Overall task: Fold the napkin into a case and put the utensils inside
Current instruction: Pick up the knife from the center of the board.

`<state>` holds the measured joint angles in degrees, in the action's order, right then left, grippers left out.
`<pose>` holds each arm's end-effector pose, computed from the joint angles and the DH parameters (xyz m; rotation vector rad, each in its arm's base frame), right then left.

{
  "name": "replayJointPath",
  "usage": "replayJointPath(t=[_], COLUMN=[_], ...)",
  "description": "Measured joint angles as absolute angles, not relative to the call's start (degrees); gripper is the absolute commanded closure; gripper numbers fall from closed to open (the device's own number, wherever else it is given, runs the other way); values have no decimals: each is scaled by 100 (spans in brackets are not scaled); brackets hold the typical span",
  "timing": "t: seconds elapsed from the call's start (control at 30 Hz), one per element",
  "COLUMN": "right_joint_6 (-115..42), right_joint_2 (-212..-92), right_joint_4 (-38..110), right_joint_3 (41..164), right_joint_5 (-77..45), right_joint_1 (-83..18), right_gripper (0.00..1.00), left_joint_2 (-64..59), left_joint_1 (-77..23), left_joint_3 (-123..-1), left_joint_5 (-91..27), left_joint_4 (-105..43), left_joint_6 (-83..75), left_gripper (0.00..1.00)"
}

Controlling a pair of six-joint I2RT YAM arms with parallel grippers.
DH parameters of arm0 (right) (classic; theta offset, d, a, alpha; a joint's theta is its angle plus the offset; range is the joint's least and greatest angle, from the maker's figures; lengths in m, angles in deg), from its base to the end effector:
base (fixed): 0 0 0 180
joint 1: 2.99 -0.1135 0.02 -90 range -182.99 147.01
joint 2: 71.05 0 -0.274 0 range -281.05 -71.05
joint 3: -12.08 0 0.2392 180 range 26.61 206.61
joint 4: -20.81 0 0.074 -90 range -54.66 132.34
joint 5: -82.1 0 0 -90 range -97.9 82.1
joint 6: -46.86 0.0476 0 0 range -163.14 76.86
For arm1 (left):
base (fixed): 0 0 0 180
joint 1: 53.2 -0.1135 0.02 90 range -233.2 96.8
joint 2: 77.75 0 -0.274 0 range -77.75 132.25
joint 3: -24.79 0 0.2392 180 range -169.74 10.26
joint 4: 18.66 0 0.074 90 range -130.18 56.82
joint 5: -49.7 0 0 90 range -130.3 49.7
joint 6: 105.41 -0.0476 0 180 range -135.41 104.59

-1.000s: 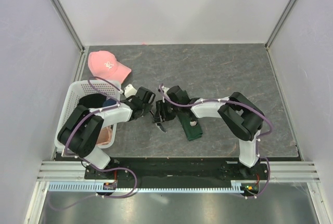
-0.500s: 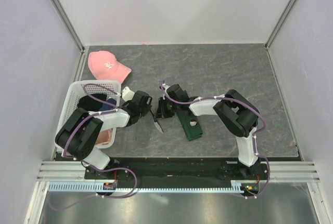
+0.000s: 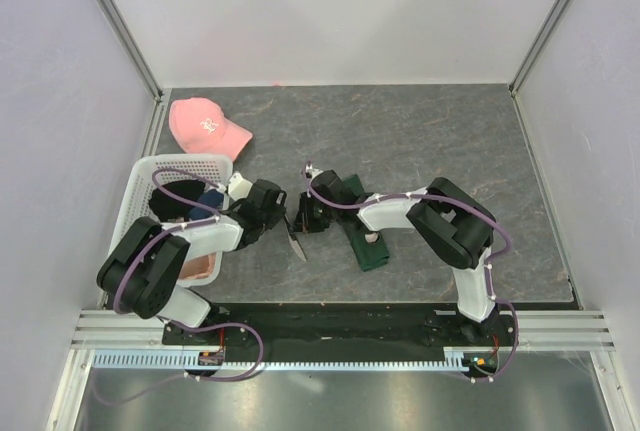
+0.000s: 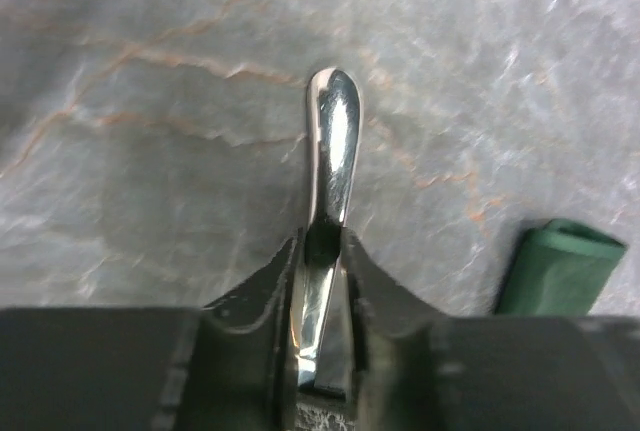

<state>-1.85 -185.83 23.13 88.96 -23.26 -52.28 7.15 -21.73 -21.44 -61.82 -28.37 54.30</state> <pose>0.2612 0.3229 0.1379 -0.3308 2.4862 1.0629 0.2317 -0.1213 0.1485 -0.9386 2.1845 -0.4103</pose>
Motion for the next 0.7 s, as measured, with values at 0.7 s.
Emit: replayJointPath(t=[0.7], right_joint_6=[-965], right_joint_2=[-18424], right_joint_4=[3092], right_joint_3=[9353], right_joint_5=[-593], right_joint_1=[-5803], right_gripper=[100], left_joint_2=[764], left_joint_1=[-2152], left_joint_3=[-2361], left_joint_5=[-5618], left_joint_4=[-3241], left_joint_6=[5419], left_gripper=[94])
